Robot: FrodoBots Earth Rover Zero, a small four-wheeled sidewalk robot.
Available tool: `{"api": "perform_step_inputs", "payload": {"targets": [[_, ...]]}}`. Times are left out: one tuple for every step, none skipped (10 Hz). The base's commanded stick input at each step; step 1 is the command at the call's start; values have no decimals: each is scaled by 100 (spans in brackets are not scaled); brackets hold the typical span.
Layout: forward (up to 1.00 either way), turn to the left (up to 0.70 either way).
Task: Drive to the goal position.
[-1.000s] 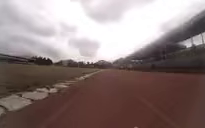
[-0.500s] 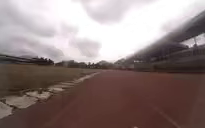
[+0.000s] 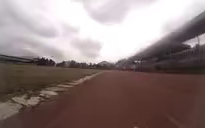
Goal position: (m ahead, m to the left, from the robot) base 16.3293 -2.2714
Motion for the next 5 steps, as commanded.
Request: {"api": "perform_step_inputs", "payload": {"targets": [[100,0],[100,0],[100,0],[100,0],[100,0]]}}
